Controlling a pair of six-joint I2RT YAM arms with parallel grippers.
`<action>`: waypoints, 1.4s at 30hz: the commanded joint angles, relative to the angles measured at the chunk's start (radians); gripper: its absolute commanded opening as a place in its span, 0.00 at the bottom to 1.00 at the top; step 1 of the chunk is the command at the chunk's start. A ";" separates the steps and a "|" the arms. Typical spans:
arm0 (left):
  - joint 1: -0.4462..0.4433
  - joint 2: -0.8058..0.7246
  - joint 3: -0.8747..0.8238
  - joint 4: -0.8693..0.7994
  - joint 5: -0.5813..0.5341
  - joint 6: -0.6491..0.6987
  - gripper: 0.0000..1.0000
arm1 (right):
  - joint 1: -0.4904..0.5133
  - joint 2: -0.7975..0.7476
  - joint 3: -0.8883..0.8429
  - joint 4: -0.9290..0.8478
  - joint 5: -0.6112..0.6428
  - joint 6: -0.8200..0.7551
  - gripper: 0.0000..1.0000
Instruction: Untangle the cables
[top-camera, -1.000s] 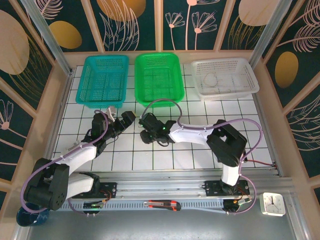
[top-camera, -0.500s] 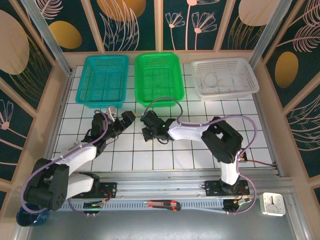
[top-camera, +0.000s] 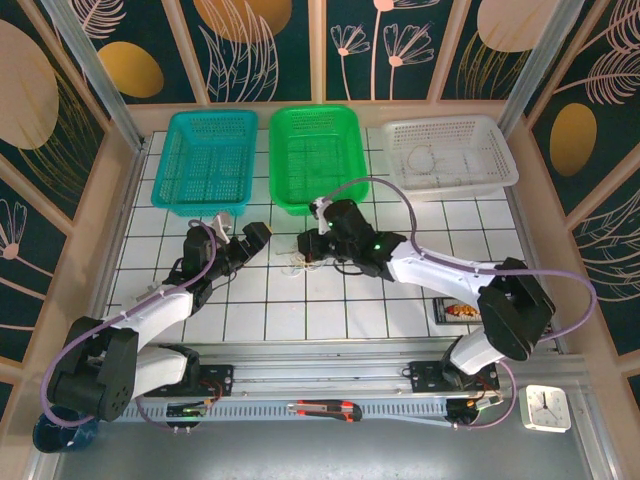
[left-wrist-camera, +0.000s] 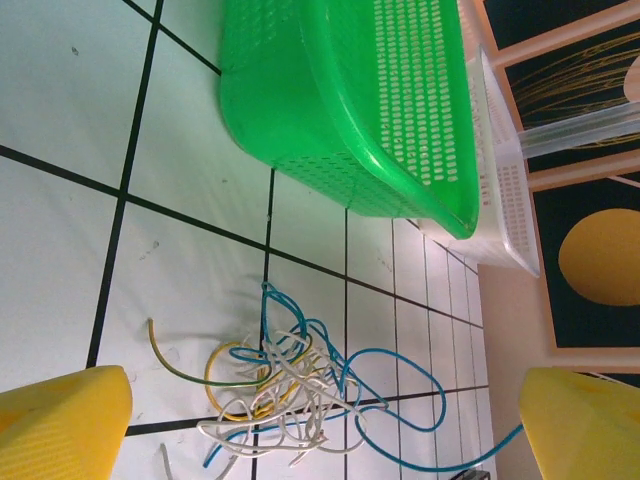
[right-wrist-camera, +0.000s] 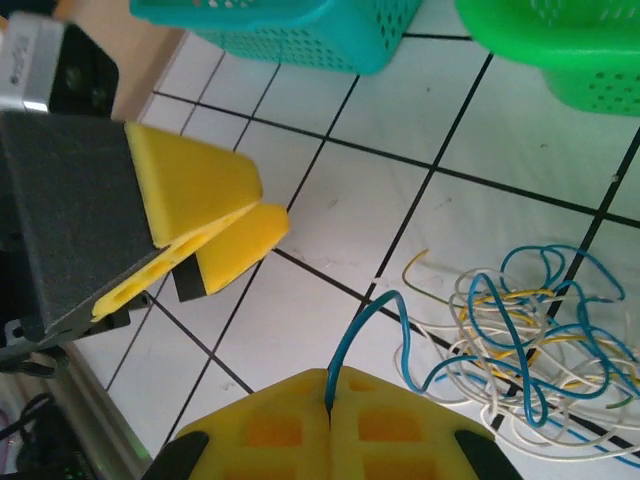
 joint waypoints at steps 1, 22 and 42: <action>-0.005 -0.011 -0.010 0.032 0.031 -0.003 0.99 | -0.029 -0.038 -0.042 0.085 -0.115 0.051 0.00; -0.194 0.118 0.087 0.033 -0.038 0.338 0.99 | -0.095 -0.164 -0.039 0.144 -0.240 0.124 0.00; -0.321 0.424 0.231 0.210 -0.196 0.449 0.81 | -0.096 -0.256 -0.053 0.271 -0.296 0.252 0.00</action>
